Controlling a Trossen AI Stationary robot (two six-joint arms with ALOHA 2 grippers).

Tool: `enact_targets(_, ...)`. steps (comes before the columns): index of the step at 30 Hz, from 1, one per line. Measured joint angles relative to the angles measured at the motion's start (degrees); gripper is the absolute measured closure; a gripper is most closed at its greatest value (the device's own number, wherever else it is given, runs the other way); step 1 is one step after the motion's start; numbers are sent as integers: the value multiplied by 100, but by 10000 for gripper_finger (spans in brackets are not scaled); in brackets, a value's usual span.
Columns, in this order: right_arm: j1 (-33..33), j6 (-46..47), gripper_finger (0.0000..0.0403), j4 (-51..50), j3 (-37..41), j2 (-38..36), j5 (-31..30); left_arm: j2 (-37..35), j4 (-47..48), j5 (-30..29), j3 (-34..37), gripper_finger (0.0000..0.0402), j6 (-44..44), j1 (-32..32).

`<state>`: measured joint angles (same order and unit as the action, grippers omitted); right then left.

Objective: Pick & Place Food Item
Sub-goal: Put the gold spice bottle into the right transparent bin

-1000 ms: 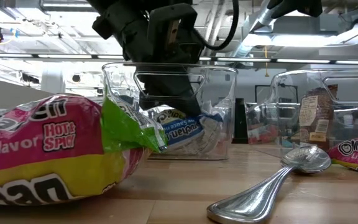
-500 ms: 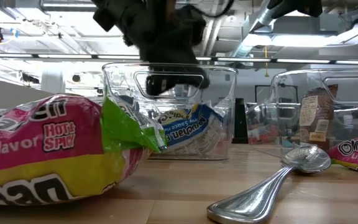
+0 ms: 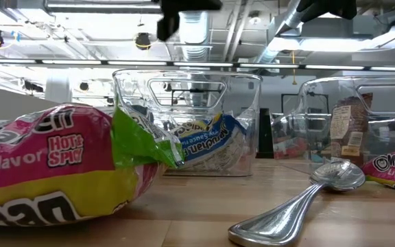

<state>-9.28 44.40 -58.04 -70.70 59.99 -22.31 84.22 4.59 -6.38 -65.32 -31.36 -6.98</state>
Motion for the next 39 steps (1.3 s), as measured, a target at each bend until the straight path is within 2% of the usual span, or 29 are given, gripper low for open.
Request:
enact_targets(3,0,1,284,-2,0,0,0,-503,236,-517,-2,402,17,67)
enact_targets(8,0,17,284,-1,0,0,-2,-1295,866,-1579,-2,402,590,120)
enact_targets(13,0,22,284,-2,0,0,-2,-2007,1906,-2744,-4,402,708,172)
enact_targets(17,10,172,284,1,0,0,-46,-2458,2720,-3270,42,402,696,249)
enact_targets(24,194,856,284,4,0,0,-68,-2805,4252,-3202,154,402,-36,378)
enact_targets(29,367,1292,284,-27,0,0,-68,-2796,5347,-2782,153,402,-495,375)
enact_targets(35,463,1920,284,-372,0,0,-26,-2780,5924,-2121,153,402,-534,375)
enact_targets(39,452,2538,284,-1043,0,0,-4,-2778,6108,-2011,153,402,-362,375)
